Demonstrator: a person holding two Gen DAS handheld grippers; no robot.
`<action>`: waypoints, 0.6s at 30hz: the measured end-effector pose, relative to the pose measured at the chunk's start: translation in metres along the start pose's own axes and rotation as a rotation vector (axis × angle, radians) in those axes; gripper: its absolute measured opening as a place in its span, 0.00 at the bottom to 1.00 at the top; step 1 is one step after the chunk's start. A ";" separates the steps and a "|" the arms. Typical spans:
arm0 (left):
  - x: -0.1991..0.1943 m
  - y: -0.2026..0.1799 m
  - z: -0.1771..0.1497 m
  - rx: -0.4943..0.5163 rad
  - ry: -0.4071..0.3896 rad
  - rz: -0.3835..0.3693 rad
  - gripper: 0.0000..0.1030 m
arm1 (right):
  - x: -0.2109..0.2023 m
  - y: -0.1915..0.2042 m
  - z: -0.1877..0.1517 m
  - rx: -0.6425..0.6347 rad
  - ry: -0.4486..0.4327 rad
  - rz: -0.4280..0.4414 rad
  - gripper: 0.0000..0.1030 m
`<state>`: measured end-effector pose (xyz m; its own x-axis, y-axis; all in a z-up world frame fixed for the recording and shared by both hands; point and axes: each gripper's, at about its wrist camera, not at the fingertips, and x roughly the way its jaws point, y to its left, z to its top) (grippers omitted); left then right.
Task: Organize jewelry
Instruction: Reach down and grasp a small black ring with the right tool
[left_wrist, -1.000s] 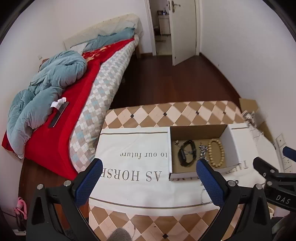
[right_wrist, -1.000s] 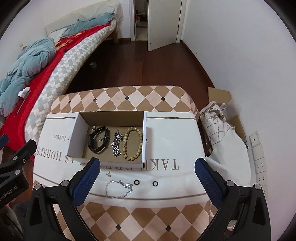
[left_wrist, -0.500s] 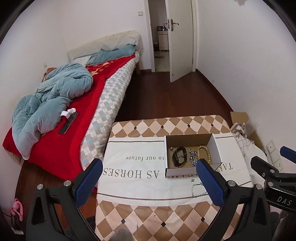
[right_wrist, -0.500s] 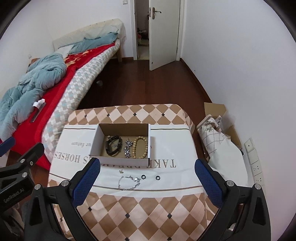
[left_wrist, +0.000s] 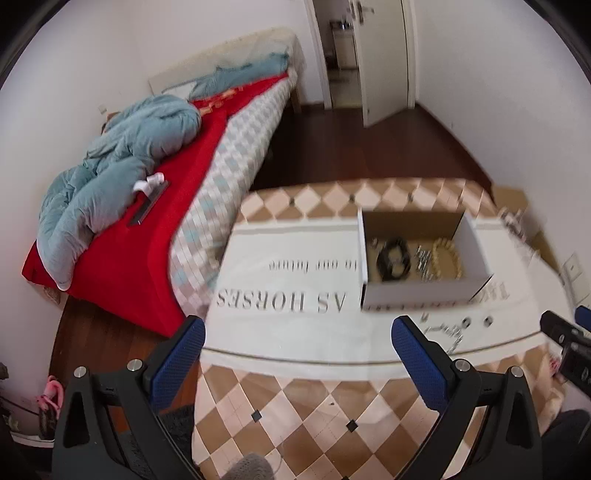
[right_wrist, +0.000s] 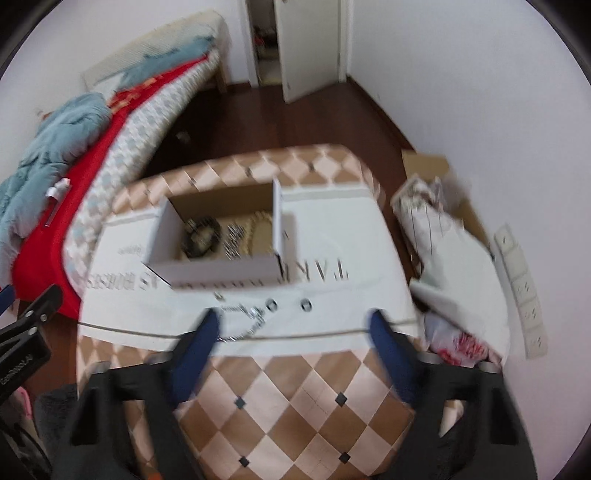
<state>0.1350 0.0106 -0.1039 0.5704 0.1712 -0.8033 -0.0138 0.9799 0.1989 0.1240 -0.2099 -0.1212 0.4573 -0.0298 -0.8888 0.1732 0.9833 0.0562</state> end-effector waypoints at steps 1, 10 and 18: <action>0.008 -0.004 -0.004 0.009 0.016 0.004 1.00 | 0.011 -0.005 -0.003 0.018 0.021 0.003 0.63; 0.076 -0.032 -0.021 0.081 0.140 0.044 1.00 | 0.104 -0.041 -0.021 0.138 0.136 0.089 0.45; 0.116 -0.049 -0.023 0.093 0.216 0.024 1.00 | 0.153 -0.032 -0.010 0.088 0.124 0.043 0.45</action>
<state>0.1832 -0.0156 -0.2199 0.3816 0.2217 -0.8973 0.0562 0.9635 0.2619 0.1800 -0.2438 -0.2639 0.3557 0.0395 -0.9338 0.2339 0.9636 0.1299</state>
